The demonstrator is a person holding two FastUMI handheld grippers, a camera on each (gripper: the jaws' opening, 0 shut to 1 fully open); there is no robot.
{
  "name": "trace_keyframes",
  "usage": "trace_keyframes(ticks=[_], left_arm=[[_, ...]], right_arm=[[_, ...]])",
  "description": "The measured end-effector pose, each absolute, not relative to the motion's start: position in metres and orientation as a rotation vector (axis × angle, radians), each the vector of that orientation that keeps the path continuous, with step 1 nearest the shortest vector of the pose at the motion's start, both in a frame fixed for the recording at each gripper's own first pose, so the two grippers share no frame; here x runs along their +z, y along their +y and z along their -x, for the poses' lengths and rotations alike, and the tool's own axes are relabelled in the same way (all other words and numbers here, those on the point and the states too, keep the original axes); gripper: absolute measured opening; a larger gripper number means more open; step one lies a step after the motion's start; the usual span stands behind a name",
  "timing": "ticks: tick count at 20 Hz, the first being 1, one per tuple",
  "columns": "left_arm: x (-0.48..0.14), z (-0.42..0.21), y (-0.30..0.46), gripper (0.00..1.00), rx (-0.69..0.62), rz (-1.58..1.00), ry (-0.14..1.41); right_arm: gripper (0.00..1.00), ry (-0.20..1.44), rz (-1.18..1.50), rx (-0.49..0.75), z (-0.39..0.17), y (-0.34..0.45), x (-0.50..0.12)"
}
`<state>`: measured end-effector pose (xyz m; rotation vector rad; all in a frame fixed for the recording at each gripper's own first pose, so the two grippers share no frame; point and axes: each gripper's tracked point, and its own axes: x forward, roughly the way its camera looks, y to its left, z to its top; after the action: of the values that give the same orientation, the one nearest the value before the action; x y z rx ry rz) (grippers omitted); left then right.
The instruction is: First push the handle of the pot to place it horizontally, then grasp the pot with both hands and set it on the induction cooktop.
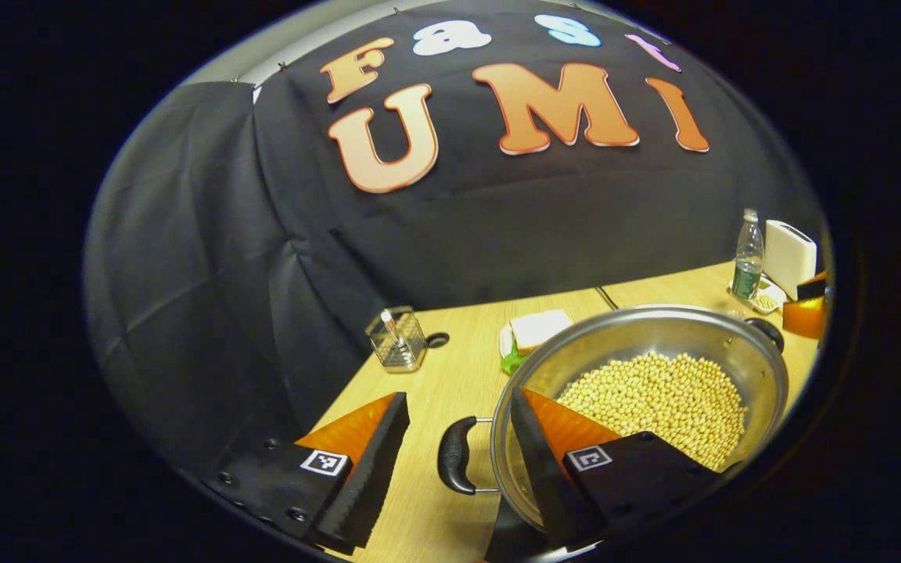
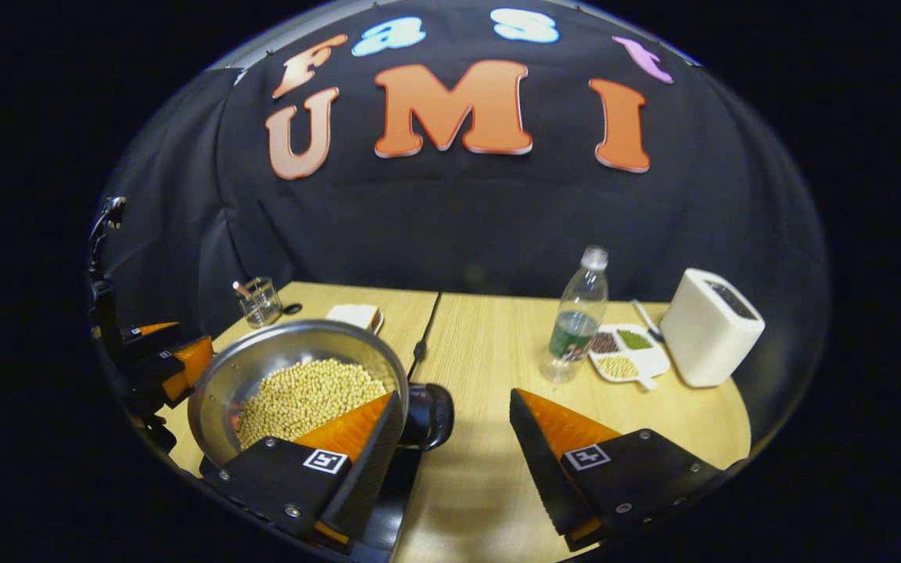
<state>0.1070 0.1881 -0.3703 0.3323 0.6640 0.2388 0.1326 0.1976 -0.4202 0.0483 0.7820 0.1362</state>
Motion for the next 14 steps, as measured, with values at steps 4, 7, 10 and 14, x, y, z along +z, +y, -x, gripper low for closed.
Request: trace_keyframes(ticks=[4,7,10,14], left_arm=[[-0.305,-0.112,0.158,0.87,0.236,-0.235,0.529],[-0.241,-0.105,0.134,0.89,0.227,-0.225,0.423],[-0.190,-0.088,0.111,0.88,0.237,-0.174,0.326],[-0.129,-0.072,0.074,0.92,0.213,-0.070,0.243]], right_arm=[[0.87,0.556,-0.030,0.124,-0.127,0.170,-0.334],[0.88,0.419,-0.023,0.152,-0.115,0.149,-0.273],[0.89,0.321,-0.070,0.173,-0.101,0.131,-0.215],[0.90,0.241,-0.062,0.178,-0.085,0.111,-0.161]])
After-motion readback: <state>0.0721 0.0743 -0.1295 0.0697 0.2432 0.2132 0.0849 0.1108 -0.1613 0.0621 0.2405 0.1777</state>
